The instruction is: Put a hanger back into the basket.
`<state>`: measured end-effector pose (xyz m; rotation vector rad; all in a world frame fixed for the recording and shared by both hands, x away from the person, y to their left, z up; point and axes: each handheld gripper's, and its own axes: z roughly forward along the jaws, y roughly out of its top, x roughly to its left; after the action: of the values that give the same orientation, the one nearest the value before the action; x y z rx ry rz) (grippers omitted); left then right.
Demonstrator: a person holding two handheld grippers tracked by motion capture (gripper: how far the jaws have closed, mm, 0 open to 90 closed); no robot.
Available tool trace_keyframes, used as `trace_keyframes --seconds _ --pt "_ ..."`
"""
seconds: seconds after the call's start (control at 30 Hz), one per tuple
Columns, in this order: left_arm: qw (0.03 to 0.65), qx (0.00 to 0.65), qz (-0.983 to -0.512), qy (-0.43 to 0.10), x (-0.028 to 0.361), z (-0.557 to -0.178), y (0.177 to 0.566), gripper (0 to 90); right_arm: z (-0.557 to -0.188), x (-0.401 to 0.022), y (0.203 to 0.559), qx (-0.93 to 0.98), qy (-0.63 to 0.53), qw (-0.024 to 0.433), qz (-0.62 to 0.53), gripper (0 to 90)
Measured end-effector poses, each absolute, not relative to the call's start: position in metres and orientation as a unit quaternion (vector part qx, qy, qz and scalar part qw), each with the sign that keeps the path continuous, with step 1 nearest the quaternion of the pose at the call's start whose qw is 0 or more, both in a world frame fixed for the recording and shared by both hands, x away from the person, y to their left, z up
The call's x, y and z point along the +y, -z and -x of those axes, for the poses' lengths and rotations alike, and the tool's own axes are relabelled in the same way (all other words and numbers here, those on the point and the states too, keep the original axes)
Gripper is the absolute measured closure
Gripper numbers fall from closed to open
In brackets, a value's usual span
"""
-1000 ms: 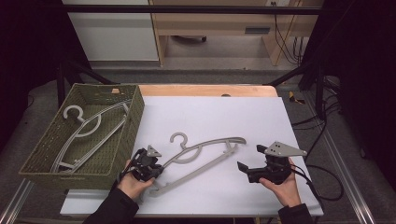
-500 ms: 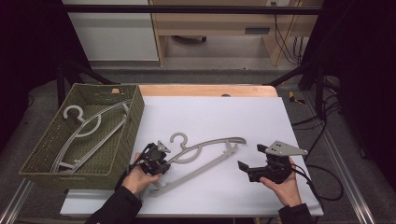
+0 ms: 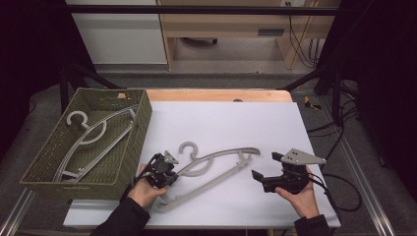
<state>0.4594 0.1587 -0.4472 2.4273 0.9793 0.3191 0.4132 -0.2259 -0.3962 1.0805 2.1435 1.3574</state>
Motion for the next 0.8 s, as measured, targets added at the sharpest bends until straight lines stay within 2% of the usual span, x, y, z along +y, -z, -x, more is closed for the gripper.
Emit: trace_keyframes --seconds 0.2,0.8 --pt "0.299 0.361 -0.874 -0.130 0.167 -0.449 0.426 81.6 -0.412 -0.226 0.396 0.762 -0.485 0.189 -0.385 5.0" --pt "0.392 0.331 -0.839 -0.179 0.177 -0.424 0.379 82.4 -0.413 -0.225 0.397 0.767 -0.483 0.186 -0.380 5.5"
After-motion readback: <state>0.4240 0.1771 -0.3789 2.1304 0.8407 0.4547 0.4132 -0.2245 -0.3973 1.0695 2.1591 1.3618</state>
